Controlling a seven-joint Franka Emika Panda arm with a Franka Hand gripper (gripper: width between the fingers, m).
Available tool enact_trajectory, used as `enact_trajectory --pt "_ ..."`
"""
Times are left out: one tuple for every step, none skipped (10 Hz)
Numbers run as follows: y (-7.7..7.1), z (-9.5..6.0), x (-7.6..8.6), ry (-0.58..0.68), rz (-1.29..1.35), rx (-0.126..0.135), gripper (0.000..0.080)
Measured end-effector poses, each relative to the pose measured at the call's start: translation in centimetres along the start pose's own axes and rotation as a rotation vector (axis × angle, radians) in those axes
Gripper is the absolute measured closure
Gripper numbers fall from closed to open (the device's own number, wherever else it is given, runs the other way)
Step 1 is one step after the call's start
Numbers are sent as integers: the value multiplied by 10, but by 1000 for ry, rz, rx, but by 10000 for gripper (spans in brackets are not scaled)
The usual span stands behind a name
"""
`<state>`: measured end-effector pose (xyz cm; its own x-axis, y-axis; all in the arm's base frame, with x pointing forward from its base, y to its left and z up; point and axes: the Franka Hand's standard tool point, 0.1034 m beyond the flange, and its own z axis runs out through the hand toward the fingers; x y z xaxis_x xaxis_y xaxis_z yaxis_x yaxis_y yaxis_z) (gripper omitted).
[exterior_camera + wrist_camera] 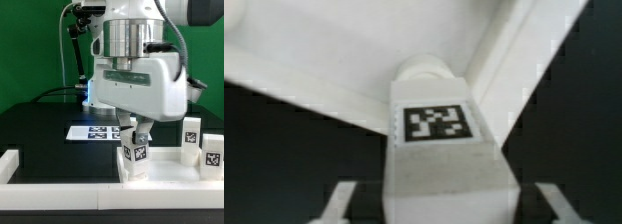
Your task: Assemble square table
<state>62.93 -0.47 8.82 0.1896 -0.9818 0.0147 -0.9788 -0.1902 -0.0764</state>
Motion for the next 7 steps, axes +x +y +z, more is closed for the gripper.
enact_trajectory --pt "3 0 0 0 181 10 510" --pt "5 0 0 -10 347 24 508" --pt "7 0 -4 -24 509 60 507" --pt "7 0 -7 -32 634 77 507" --pt "5 0 -14 -37 736 78 507" --pt "-1 0 -20 -41 812 80 507" --pt "-4 0 -22 -43 843 79 507"
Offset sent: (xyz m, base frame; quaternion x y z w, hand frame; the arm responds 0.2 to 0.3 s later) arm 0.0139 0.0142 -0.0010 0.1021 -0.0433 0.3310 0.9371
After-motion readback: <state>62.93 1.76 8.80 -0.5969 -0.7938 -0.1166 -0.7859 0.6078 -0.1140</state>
